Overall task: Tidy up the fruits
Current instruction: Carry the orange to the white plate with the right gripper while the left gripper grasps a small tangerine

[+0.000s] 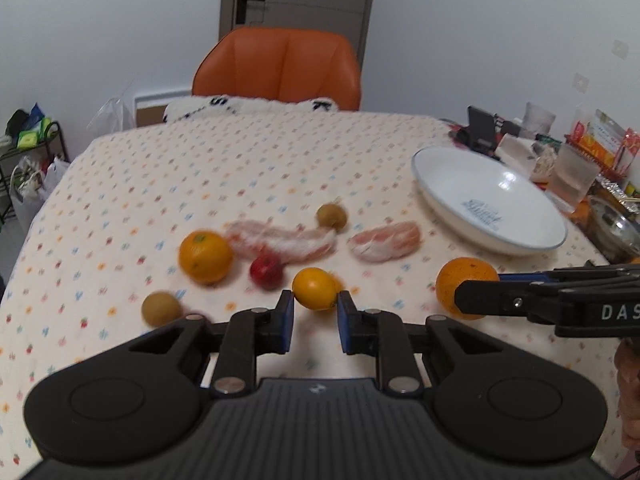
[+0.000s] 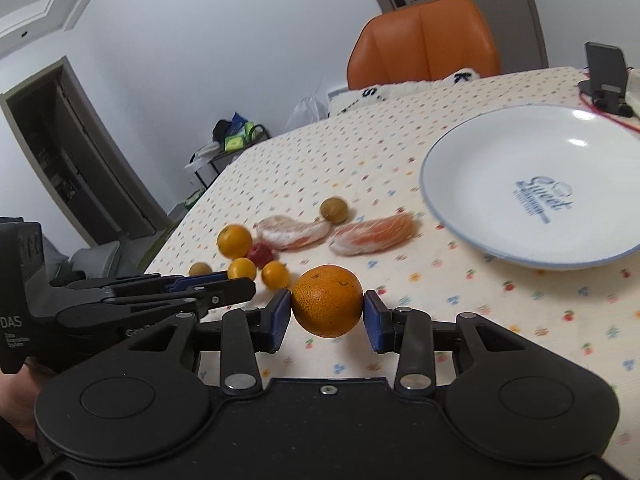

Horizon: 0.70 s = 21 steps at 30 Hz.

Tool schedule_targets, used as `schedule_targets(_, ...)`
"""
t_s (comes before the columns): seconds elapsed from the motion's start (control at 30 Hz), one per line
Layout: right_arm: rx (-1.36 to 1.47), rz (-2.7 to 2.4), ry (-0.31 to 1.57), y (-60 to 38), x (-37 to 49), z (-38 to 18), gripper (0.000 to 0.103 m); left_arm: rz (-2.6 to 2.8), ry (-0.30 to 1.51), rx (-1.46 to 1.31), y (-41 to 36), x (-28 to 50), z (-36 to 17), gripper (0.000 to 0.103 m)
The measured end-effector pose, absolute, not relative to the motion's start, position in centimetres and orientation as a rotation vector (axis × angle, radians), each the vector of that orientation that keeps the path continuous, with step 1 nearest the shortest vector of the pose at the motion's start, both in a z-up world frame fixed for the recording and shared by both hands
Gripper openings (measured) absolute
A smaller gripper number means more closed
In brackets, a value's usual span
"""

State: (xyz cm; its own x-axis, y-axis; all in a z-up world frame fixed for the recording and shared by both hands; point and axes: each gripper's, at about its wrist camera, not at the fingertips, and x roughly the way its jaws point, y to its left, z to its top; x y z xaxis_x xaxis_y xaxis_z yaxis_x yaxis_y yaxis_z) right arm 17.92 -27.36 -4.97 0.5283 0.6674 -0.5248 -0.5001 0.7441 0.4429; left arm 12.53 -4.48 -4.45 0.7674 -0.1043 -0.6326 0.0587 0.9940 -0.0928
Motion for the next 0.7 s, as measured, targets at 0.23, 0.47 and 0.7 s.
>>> schedule_targets(0.23, 0.295, 0.664, 0.69, -30.1, 18.3, -4.3, 0.037, -0.124, 0.668, -0.045, -6.8, 13.3, -3.0, 0.021)
schedule_targets(0.47, 0.34, 0.608, 0.641, -32.8, 18.6, -3.8, 0.037, -0.158, 0.649, -0.02, -8.9, 14.5, -2.0, 0.021)
schedule_targets(0.7, 0.374, 0.553, 0.601, -35.7, 19.3, -3.5, 0.037, -0.196, 0.636, 0.007, -11.7, 15.6, -1.5, 0.021)
